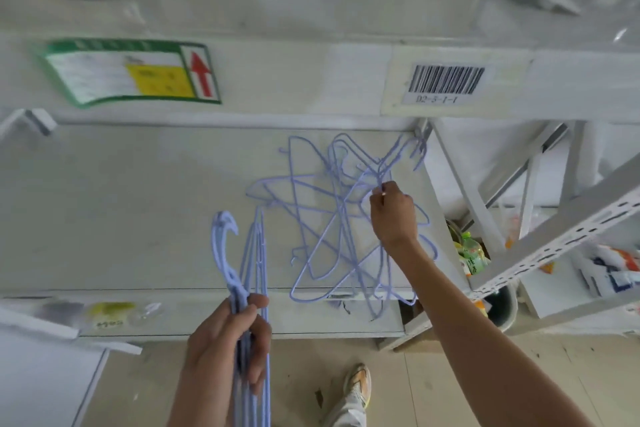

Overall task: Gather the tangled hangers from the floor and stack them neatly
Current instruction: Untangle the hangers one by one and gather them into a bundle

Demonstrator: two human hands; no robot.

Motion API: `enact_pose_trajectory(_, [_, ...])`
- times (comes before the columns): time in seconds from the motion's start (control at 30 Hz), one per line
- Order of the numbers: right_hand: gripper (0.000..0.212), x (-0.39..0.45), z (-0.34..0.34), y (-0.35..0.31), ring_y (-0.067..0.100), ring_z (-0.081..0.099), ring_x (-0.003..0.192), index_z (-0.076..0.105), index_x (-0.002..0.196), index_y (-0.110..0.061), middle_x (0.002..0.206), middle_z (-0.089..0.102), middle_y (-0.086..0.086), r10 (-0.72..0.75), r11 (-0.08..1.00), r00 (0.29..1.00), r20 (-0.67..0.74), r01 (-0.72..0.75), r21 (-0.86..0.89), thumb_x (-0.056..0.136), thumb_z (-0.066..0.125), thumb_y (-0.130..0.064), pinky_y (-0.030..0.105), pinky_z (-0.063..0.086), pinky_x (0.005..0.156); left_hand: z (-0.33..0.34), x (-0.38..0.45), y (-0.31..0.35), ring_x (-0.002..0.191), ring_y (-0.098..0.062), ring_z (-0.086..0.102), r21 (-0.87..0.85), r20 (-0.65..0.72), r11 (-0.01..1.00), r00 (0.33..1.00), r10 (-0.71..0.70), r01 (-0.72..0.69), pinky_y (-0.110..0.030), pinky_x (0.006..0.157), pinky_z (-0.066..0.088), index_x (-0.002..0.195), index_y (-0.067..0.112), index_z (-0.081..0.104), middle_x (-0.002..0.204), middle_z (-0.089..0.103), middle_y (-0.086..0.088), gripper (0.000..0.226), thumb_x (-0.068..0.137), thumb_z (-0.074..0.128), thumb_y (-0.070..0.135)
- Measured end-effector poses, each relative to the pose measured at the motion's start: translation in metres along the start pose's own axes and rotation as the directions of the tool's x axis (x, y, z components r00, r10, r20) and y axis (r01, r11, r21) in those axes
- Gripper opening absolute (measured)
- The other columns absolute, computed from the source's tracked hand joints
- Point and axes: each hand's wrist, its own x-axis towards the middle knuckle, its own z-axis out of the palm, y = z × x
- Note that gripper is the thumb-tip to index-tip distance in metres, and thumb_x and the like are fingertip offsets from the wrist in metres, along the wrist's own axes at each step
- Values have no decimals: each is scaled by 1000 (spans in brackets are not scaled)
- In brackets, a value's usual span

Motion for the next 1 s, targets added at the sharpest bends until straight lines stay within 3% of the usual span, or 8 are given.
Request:
enact_pose_trajectory(0.13, [28, -48, -20, -29, 43, 70, 84, 55, 116, -13, 90, 73, 21, -239, 950, 970, 50, 245, -193, 109, 39, -35, 44, 52, 66, -14, -18, 15, 29, -19, 38, 81, 83, 983, 984, 159, -165, -21, 35, 36, 104, -4, 66, 52, 52, -21, 24, 91, 56, 14])
enact_pose_trajectory(0.23, [25, -101, -31, -41, 39, 71, 70, 54, 111, -18, 75, 74, 10, -442, 823, 889, 123, 456, -338, 107, 42, -40, 37, 42, 55, -40, -36, 30, 31, -20, 43, 64, 122, 970, 967, 224, -233, -21, 37, 34, 104, -7, 67, 54, 56, -26, 31, 87, 55, 16])
enact_pose_trajectory(0.37, [21, -131, -55, -49, 38, 71, 71, 59, 110, -21, 75, 74, 5, -493, 816, 864, 103, 500, -289, 105, 49, -38, 36, 47, 55, -83, -47, 53, 28, -16, 39, 46, 24, 949, 950, 311, -312, -34, 35, 13, 97, -11, 65, 50, 55, -23, 26, 88, 50, 8])
enact_pose_trajectory(0.5, [20, -130, -69, -50, 35, 68, 62, 64, 99, -19, 72, 70, -1, -645, 739, 764, 0, 624, -255, 103, 52, -34, 39, 51, 60, -114, -50, 82, 31, -17, 38, 83, -37, 907, 908, 416, -412, -28, 35, 22, 89, 4, 71, 49, 53, -14, 21, 94, 51, 10])
enact_pose_trajectory(0.6, [12, -121, -69, -44, 30, 70, 86, 70, 100, -21, 86, 71, -5, -744, 614, 662, 89, 730, -302, 102, 59, -28, 51, 43, 102, -136, -52, 98, 34, -18, 40, 42, -81, 875, 872, 483, -482, -26, 40, 26, 93, 11, 71, 48, 50, -9, 21, 99, 51, 10])
enact_pose_trajectory(0.67, [10, -119, -67, -41, 28, 69, 102, 75, 103, -21, 98, 72, -5, -779, 572, 605, 163, 793, -209, 93, 74, -18, 63, 29, 117, -148, -48, 103, 37, -18, 46, 67, -85, 872, 868, 489, -484, -18, 44, 40, 92, 15, 74, 51, 57, -8, 26, 103, 50, 10])
enact_pose_trajectory(0.8, [12, -127, -61, -55, 21, 60, 131, 78, 105, -21, 116, 71, -5, -873, 409, 380, 304, 912, 36, 93, 76, -21, 67, 16, 124, -141, -32, 86, 55, -19, 71, 167, -55, 894, 901, 431, -417, -22, 52, 56, 94, 16, 72, 68, 78, -7, 26, 104, 50, 8])
enact_pose_trajectory(1.0, [11, -149, -43, -104, 26, 33, 155, 76, 106, -22, 145, 60, 1, -921, 293, 235, 311, 944, 154, 95, 75, -23, 56, 20, 128, -108, -24, 18, 103, -26, 77, 211, 95, 922, 945, 312, -326, -39, 88, 63, 117, 12, 69, 108, 81, -9, 20, 104, 55, 20])
